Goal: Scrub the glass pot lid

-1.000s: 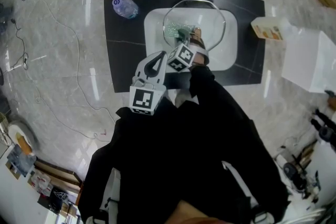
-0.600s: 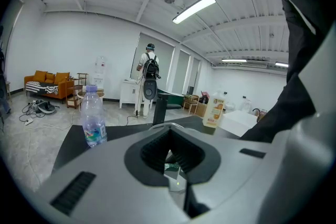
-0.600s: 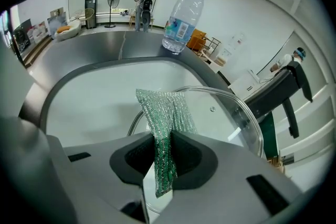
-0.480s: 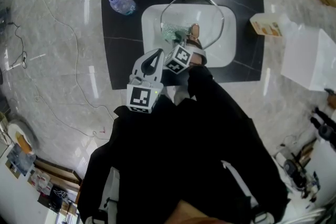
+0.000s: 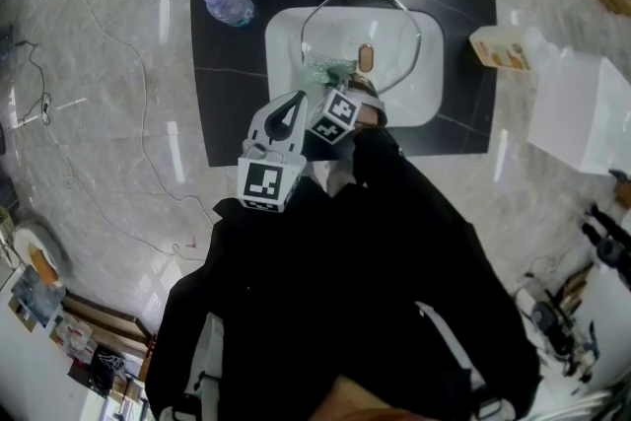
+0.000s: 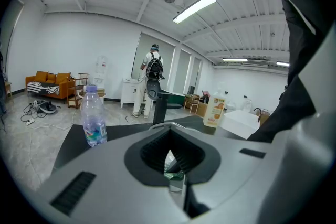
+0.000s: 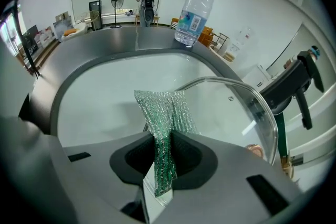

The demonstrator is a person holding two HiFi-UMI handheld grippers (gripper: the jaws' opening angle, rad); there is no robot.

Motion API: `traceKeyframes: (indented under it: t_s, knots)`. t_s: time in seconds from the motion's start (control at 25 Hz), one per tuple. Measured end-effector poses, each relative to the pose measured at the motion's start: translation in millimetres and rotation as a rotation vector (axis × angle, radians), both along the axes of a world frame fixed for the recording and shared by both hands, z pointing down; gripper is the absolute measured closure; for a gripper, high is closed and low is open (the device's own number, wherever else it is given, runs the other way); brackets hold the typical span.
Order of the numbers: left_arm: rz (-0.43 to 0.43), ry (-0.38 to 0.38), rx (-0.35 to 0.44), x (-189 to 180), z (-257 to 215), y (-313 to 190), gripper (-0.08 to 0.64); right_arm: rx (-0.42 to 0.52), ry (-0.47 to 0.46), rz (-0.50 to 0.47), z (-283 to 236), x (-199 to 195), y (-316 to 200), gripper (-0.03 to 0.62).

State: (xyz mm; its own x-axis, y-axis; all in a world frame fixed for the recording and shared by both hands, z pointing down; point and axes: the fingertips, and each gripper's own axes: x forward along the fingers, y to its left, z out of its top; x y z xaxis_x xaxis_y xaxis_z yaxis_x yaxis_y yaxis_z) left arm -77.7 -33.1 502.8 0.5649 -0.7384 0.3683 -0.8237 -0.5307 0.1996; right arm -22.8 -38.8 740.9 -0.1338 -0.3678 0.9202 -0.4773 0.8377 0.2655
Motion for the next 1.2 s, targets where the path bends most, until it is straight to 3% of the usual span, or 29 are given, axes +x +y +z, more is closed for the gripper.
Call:
traceKeyframes:
  t_s: [0.48,0.92,1.2]
  knots:
    - [0.002,-0.006,0.003,3.0,1.1,2.0,0.557,-0.159,-0.045,-0.002,10.1,-3.4,25.0,0.52]
    - [-0.006,-0.01,0.0,-4.6,3.4,8.5,0.557,-0.217,-0.063,-0.007,16.6,-6.9,38.6,0.52]
    - [0.0,-0.01,0.004,-2.8,3.0,11.5,0.557,-0.357,-0.104,-0.021,11.2,-11.3,60.4,0.52]
